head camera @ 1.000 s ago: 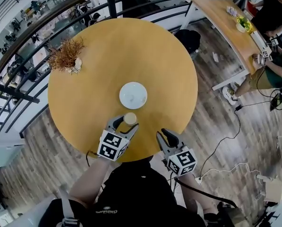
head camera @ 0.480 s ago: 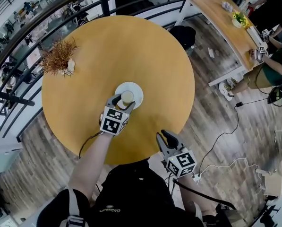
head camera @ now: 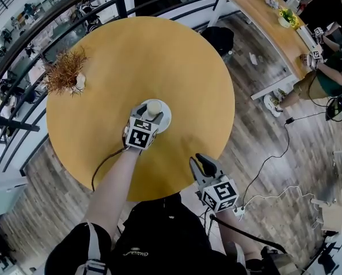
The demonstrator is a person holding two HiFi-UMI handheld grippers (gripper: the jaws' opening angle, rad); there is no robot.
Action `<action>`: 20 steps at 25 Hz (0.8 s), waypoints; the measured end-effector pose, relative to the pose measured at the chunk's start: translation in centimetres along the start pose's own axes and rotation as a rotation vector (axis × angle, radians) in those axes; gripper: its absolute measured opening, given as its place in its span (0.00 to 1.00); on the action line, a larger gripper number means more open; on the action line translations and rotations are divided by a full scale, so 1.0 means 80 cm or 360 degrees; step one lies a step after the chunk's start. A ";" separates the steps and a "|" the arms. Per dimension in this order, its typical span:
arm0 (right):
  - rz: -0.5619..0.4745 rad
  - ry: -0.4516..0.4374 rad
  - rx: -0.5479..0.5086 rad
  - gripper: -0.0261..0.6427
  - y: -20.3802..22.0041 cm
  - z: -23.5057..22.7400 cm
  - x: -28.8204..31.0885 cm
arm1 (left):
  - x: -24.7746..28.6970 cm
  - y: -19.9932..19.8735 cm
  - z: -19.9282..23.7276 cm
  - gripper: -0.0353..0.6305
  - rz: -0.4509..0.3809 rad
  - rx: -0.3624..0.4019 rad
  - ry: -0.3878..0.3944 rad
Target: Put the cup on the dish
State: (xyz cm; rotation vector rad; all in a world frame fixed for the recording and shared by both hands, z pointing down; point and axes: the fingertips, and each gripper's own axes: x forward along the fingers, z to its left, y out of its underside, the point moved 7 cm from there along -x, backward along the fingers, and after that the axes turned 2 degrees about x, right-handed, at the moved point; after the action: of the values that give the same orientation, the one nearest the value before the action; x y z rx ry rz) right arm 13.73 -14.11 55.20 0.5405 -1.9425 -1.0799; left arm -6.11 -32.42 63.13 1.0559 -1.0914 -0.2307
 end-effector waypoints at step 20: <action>0.0016 -0.0011 -0.0039 0.16 -0.005 0.008 0.023 | 0.017 0.030 0.011 0.43 0.0021 -0.0025 -0.0016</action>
State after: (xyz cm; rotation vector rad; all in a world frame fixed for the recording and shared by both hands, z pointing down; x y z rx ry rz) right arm 12.15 -15.29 55.56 0.5134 -1.9331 -1.0992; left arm -6.96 -32.50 65.92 1.0341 -1.1038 -0.2338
